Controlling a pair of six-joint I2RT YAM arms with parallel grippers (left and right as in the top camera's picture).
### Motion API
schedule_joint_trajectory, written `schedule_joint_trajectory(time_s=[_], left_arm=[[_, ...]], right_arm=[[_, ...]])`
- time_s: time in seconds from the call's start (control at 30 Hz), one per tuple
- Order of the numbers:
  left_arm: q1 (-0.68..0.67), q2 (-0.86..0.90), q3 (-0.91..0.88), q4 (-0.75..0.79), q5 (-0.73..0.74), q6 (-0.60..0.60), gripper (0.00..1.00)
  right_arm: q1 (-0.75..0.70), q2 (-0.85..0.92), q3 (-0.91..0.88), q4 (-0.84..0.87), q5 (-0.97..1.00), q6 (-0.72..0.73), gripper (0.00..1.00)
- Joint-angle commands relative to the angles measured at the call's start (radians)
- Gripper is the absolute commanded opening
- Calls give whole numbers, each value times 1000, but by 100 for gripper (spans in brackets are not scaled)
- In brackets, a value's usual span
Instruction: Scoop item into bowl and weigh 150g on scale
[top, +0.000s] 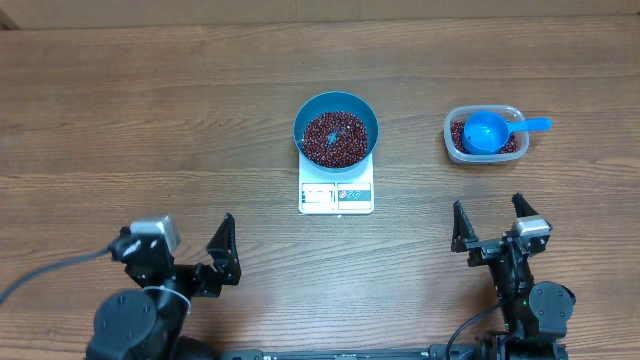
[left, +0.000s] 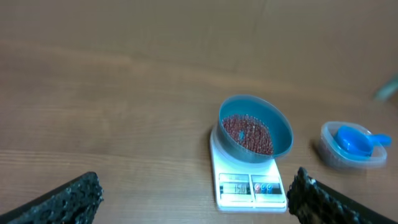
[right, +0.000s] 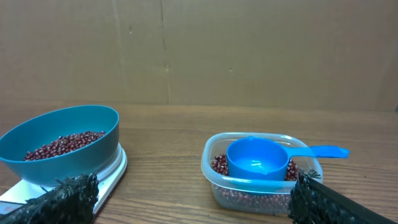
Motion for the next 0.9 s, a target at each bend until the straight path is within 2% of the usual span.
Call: schedule_joint_trajectory(time_s=[0.0,0.23,0.57,0.7,0.87], left_arm=[[29,-115,-138,108,2,18,100],[69,-339,-443,454,27,12,100],[87,-337,-704,857,94,12,100],[90,-337,-781,911,108,11,99],[90,-337,-779,760,107,20,99]], right_arm=[[6,-2,-10,5,7,6,100],[6,-2,-10,5,8,6,100],[6,-2,-10,5,7,6,100],[6,-2,-10,5,7,6,100],[6,-2,-10,5,8,6,100]])
